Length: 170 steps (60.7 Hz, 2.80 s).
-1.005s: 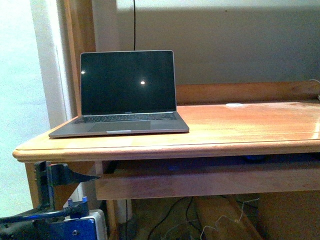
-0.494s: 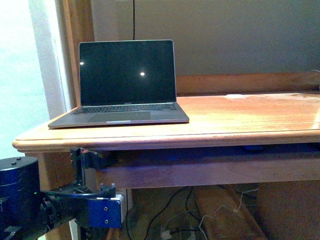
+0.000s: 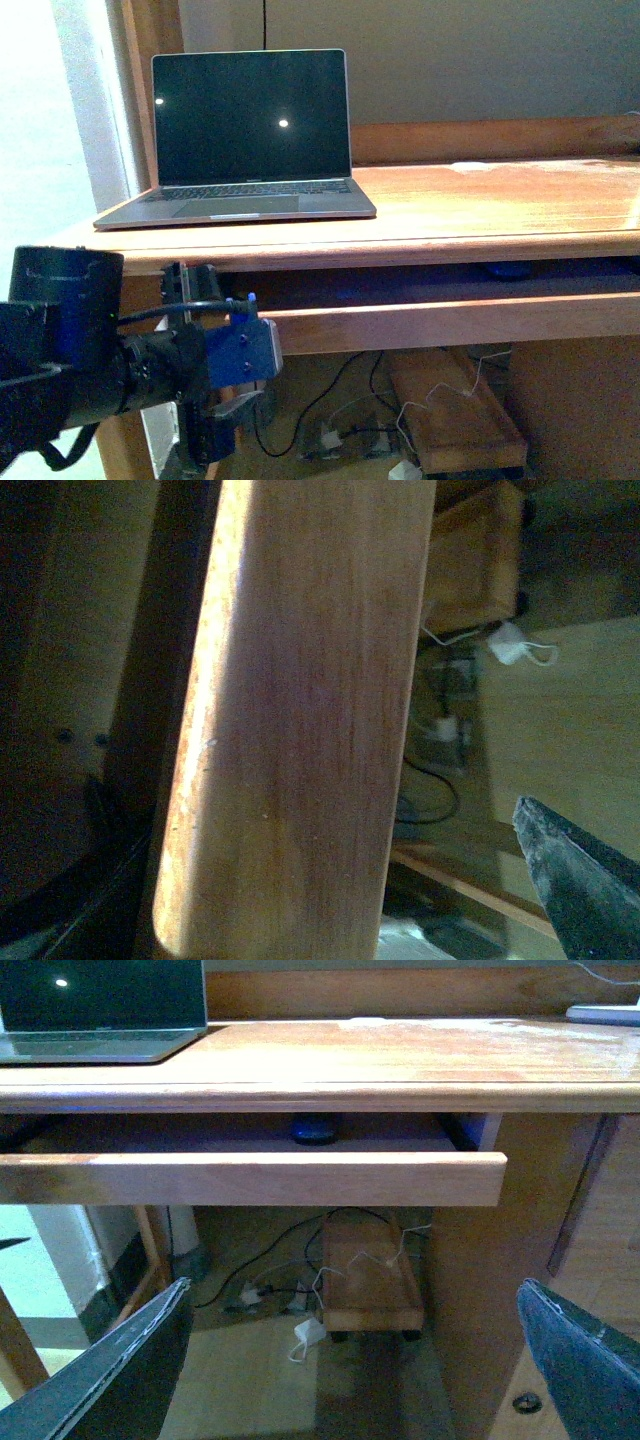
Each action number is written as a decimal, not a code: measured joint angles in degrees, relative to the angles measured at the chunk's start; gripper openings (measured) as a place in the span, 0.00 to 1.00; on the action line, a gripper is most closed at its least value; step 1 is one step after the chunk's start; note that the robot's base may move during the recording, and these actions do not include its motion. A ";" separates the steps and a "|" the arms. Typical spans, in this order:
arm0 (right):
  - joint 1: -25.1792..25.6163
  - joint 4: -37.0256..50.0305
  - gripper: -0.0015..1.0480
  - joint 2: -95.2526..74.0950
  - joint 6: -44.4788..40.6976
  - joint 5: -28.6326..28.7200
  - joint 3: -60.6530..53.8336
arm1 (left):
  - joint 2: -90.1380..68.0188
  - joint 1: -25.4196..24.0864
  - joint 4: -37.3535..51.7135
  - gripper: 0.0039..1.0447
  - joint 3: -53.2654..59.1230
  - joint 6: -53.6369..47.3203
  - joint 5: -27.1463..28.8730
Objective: Place mouse
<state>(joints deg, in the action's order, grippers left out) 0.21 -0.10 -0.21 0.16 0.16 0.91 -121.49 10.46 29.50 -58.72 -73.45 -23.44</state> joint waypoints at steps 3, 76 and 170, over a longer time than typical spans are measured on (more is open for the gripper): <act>0.00 0.00 0.93 0.00 0.00 -0.04 0.00 | 2.23 -0.48 -2.80 0.93 1.31 1.81 -2.38; -3.39 -2.86 0.93 -11.80 8.07 -19.54 5.57 | 74.64 3.15 6.43 0.36 48.54 74.69 36.09; -9.97 9.73 0.83 -96.85 3.58 -18.73 52.59 | 111.01 -10.21 -18.95 0.02 58.38 74.05 23.43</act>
<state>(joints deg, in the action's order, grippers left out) -9.76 9.63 -97.06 3.75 -18.57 53.49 -10.48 0.25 10.55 -0.34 0.60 -0.01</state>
